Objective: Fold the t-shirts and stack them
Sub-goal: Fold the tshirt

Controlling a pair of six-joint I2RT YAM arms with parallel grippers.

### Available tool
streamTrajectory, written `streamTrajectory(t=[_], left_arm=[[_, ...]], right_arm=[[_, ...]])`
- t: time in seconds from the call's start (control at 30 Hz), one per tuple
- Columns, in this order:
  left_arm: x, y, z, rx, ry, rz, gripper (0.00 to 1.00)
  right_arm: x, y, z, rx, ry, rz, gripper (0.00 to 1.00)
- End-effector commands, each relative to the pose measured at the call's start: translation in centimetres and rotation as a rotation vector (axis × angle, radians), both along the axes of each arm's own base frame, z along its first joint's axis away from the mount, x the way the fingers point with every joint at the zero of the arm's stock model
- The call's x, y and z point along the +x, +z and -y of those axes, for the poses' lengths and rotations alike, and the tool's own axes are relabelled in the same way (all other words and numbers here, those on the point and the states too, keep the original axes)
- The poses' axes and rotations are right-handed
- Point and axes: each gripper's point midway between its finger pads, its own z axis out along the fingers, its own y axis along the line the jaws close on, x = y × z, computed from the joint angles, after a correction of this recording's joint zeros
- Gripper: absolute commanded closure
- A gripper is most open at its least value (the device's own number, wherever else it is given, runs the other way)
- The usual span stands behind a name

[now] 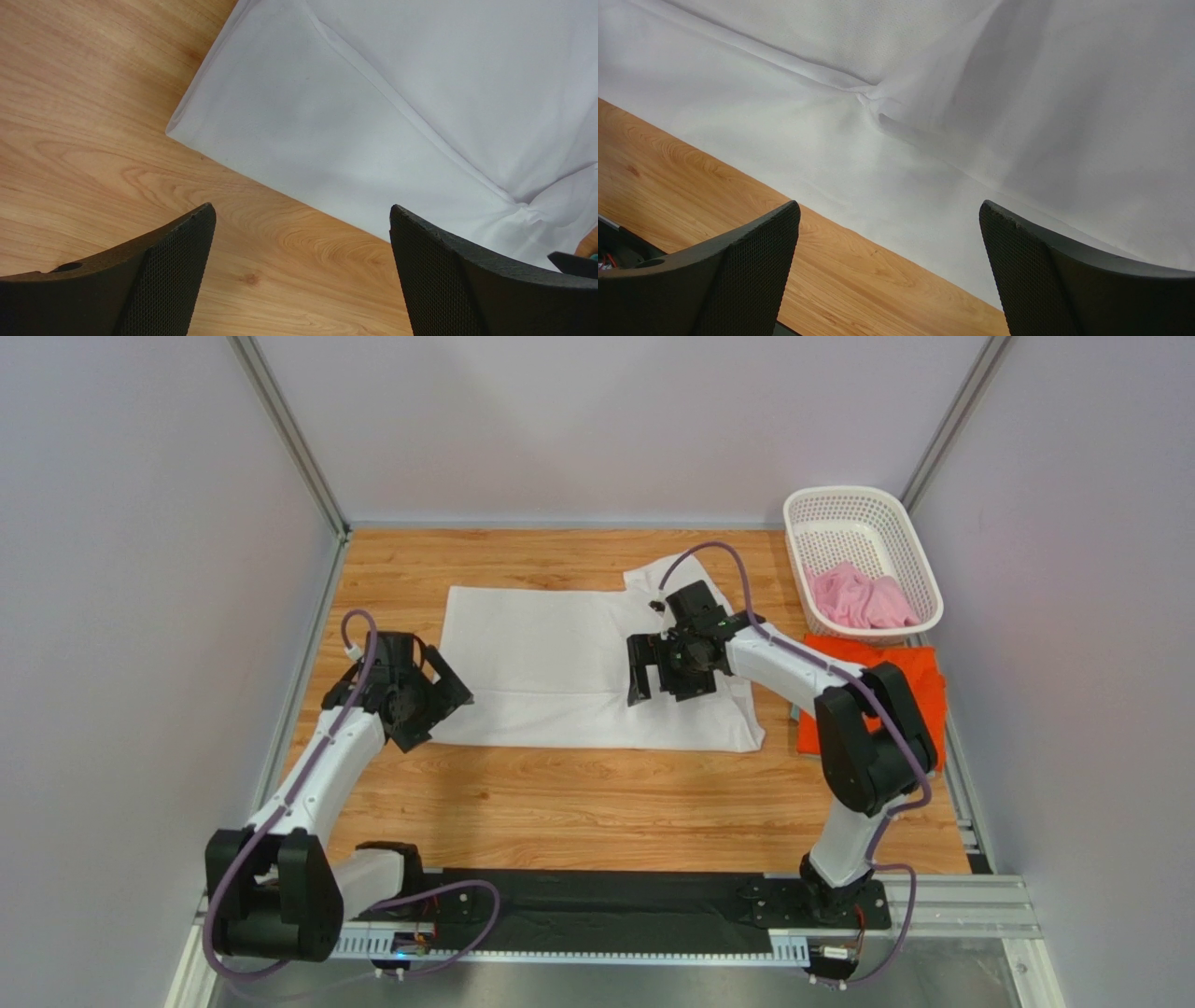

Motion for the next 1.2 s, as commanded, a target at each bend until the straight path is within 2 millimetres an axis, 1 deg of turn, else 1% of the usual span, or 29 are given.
streamTrajectory(t=[0.0,0.03,0.07,0.1,0.13,0.23,0.27,0.3,0.33,0.47,0.5,0.57,0.63,0.67,0.7,0.73,0.77,0.8,0.83,0.9,0.93,0.97,1.0,1.03,1.07,1.1,1.13,1.17], left_arm=[[-0.1,1.3,-0.6,0.031,-0.008,0.079,0.00],[-0.4,1.3,-0.9,0.046,0.000,0.081,0.00],[-0.5,1.2,-1.2,0.061,0.008,0.076,0.00],[-0.7,1.2,-1.4,0.071,0.005,0.069,0.00],[-0.8,1.2,-1.6,0.083,0.012,0.061,0.00],[-0.9,1.0,-1.8,0.090,0.016,0.046,0.00],[-0.8,0.9,-1.7,0.090,0.014,0.043,0.00],[-0.7,0.9,-1.7,0.090,0.014,0.041,0.00],[-0.5,0.9,-1.7,0.091,0.012,0.038,0.00],[-0.1,0.7,-1.7,0.091,0.007,0.026,0.00],[0.2,0.9,-1.6,0.090,0.003,0.034,0.00],[0.4,0.6,-1.6,0.090,0.000,0.024,0.00],[0.9,0.8,-1.4,0.086,-0.008,0.035,0.00],[1.0,0.8,-1.3,0.083,-0.018,0.035,0.00],[1.4,1.1,-1.1,0.078,-0.027,0.050,0.00],[1.6,1.1,-0.6,0.057,-0.047,0.053,0.00],[1.9,1.2,-0.5,0.055,-0.061,0.064,0.00],[2.6,1.7,0.1,0.038,-0.097,0.101,0.00],[2.8,2.1,0.7,0.014,-0.130,0.126,0.00],[4.0,2.9,1.0,0.010,-0.152,0.185,0.00],[4.3,3.2,1.4,-0.005,-0.174,0.207,0.00],[4.7,3.4,1.8,-0.015,-0.195,0.230,0.00],[5.4,3.7,2.1,-0.030,-0.200,0.263,0.00],[5.7,3.8,2.6,-0.053,-0.207,0.278,0.00],[6.1,3.7,2.9,-0.068,-0.215,0.296,0.00],[6.9,4.0,3.2,-0.078,-0.223,0.342,0.00],[7.1,3.5,3.4,-0.091,-0.230,0.335,0.00],[7.4,3.3,3.5,-0.092,-0.236,0.335,0.00]], right_arm=[[2.7,1.2,-2.9,0.078,0.004,0.040,0.00],[3.0,0.1,-3.1,0.068,0.001,0.015,0.00],[3.7,0.7,-3.7,0.081,0.003,0.029,0.00],[3.9,0.5,-4.1,0.090,0.002,0.021,0.00],[4.0,-0.1,-4.4,0.090,0.002,0.009,0.00],[5.1,0.4,-5.8,0.128,0.008,0.015,0.00],[5.4,-0.2,-6.1,0.126,0.006,0.003,0.00],[6.1,0.3,-6.6,0.141,0.007,0.014,0.00],[6.4,-0.4,-6.8,0.138,-0.002,-0.001,0.00],[7.6,-0.4,-7.6,0.152,-0.024,-0.004,0.00],[7.9,-1.1,-7.4,0.138,-0.035,-0.012,0.00],[8.4,-1.3,-7.5,0.125,-0.053,-0.012,0.00],[8.8,-2.1,-6.8,0.083,-0.084,-0.014,0.00],[9.2,-2.0,-6.7,0.072,-0.091,-0.003,0.00],[9.1,-2.1,-6.5,0.055,-0.098,-0.012,0.00],[9.3,-1.8,-6.3,0.043,-0.102,-0.002,0.00],[9.5,-1.3,-6.2,0.042,-0.102,0.009,0.00],[9.4,-1.0,-5.9,0.030,-0.101,0.013,0.00],[9.6,0.5,-5.6,0.027,-0.108,0.050,0.00],[9.4,1.6,-4.7,0.007,-0.126,0.078,0.00],[9.4,3.1,-4.1,-0.004,-0.148,0.120,0.00],[9.3,3.8,-3.5,-0.010,-0.171,0.135,0.00],[8.5,2.9,-2.1,-0.057,-0.208,0.121,0.00],[7.9,3.1,-1.8,-0.058,-0.222,0.121,0.00],[7.5,4.3,-1.1,-0.050,-0.239,0.144,0.00],[6.1,2.9,-0.4,-0.072,-0.243,0.114,0.00],[6.1,2.9,0.9,-0.116,-0.280,0.142,0.00],[5.7,3.1,1.6,-0.124,-0.291,0.151,0.00]])
